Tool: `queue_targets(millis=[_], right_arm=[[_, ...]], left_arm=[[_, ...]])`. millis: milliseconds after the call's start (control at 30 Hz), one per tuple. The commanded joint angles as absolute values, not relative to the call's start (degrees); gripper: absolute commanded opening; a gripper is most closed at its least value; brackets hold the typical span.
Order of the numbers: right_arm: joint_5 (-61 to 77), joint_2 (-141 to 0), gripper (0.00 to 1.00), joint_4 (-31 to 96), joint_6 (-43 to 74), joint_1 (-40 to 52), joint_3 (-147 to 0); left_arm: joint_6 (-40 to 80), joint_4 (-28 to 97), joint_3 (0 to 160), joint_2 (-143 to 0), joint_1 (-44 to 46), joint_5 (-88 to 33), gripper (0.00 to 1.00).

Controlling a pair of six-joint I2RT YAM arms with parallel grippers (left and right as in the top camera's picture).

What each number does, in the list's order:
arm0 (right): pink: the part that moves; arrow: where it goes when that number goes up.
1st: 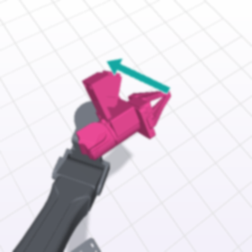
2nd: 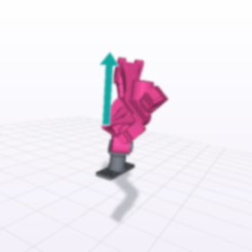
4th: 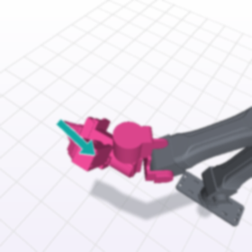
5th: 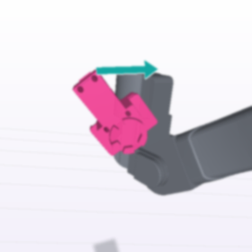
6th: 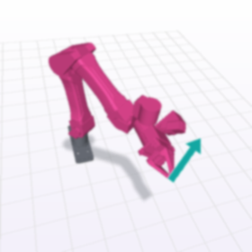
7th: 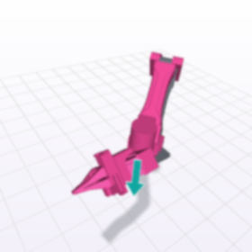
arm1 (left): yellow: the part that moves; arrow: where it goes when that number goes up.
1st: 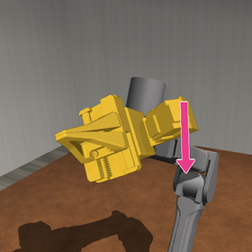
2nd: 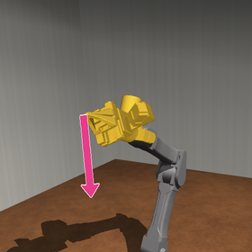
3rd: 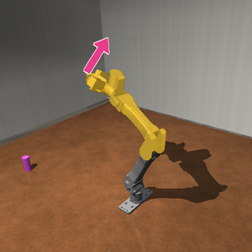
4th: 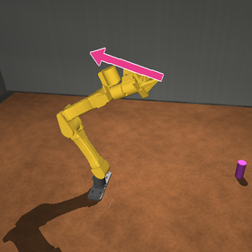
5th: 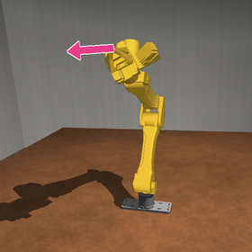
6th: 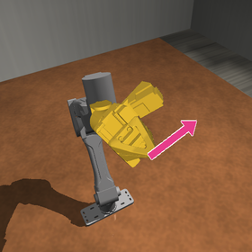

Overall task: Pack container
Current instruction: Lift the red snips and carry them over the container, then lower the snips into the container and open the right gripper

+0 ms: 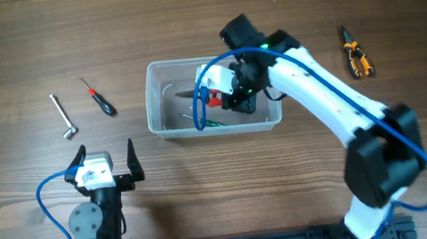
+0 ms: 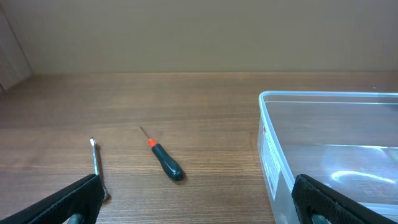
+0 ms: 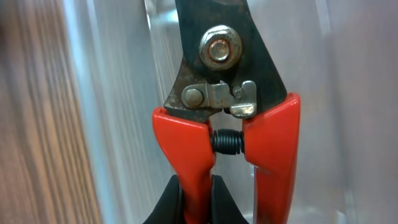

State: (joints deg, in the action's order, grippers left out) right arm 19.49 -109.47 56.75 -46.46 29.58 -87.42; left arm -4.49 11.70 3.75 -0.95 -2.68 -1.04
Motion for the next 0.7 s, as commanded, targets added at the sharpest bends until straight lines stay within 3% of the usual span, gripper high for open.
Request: queue_targets(millis=[0,200,400,433,567,667], right_arm=[[20.01,-113.82,0.04,54.74,-46.92,29.56,-87.57],[18.74,-117.49,0.05,51.33,-44.53,29.56,-87.57],[17.56,-117.73,0.17,48.38,-41.85,29.56,-87.57],[17.56,-117.71,0.35,48.18,-41.82,29.56,-87.57],[17.58,-117.71,0.71,48.29,-41.76,29.56,-87.57],[17.63,-117.71,0.77,48.42,-39.9,29.56,-87.59]], left_arm=[[-5.78,11.57,3.51,-0.82,-2.35,-1.91,1.0],[-5.78,11.55,3.51,-0.82,-2.35,-1.91,1.0],[-5.78,11.55,3.51,-0.82,-2.35,-1.91,1.0],[-5.78,11.57,3.51,-0.82,-2.35,-1.91,1.0],[-5.78,11.55,3.51,-0.82,-2.35,-1.91,1.0],[-5.78,11.57,3.51,-0.82,-2.35,-1.91,1.0]])
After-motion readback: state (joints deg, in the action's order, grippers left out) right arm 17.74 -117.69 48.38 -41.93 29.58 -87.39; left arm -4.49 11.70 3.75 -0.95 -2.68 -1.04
